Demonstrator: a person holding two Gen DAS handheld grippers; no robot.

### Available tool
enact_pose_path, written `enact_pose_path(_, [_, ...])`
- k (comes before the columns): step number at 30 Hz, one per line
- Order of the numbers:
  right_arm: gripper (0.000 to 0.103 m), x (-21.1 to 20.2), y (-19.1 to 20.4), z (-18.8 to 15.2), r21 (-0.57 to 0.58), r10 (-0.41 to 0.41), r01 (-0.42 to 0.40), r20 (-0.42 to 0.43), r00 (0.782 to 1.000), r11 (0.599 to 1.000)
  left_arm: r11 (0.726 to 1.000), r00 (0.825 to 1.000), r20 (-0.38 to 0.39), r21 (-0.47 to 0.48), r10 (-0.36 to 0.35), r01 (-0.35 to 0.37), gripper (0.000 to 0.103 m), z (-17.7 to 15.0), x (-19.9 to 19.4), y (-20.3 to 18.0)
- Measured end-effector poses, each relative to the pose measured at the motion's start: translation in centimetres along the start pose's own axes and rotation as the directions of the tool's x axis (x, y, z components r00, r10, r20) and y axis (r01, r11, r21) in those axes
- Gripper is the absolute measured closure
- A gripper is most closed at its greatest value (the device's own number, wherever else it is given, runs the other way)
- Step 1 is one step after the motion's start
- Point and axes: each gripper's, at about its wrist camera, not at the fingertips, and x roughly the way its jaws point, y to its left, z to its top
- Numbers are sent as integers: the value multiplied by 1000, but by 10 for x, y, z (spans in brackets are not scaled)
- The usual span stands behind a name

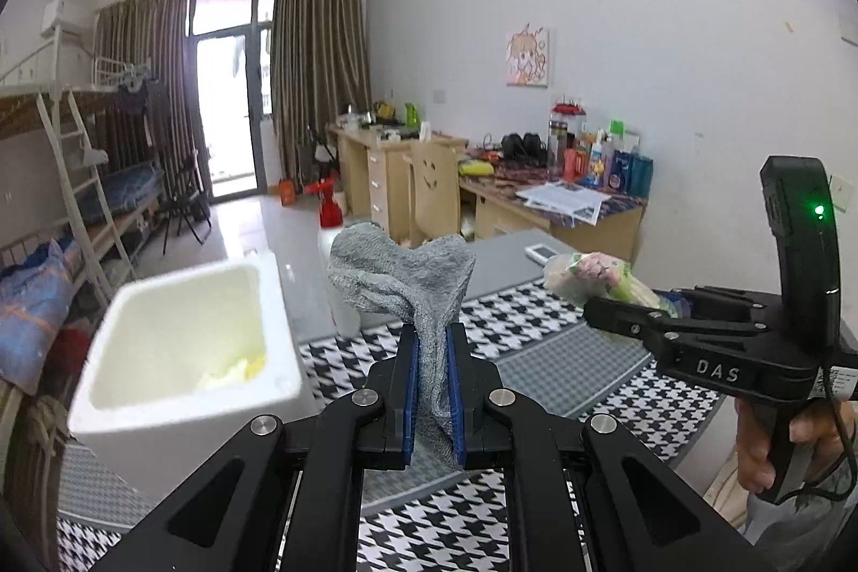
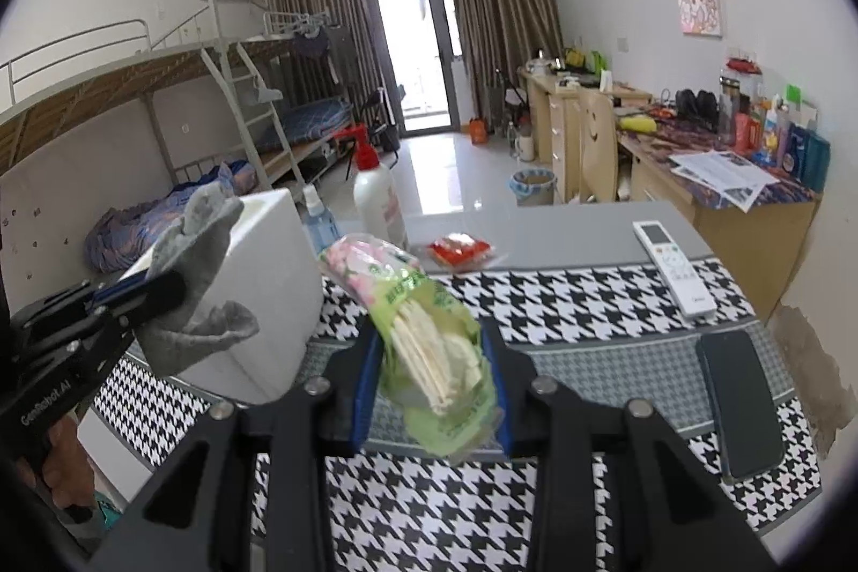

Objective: Organize soft objects
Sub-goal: 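Lift the grey sock with the left tool while the right tool lifts the snack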

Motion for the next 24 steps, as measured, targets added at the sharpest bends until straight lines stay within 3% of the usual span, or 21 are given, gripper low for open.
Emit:
enact_pose_path(19, [63,15,47,30,-39,59,-58,33,998,998,994,990,98,-69,97,-90,92,23,-20,51])
enact_pose_path(24, [63,24,58,36,-59,73,-71,29,997,996,991,988,94,-69,119,-113,92,24,-18,62])
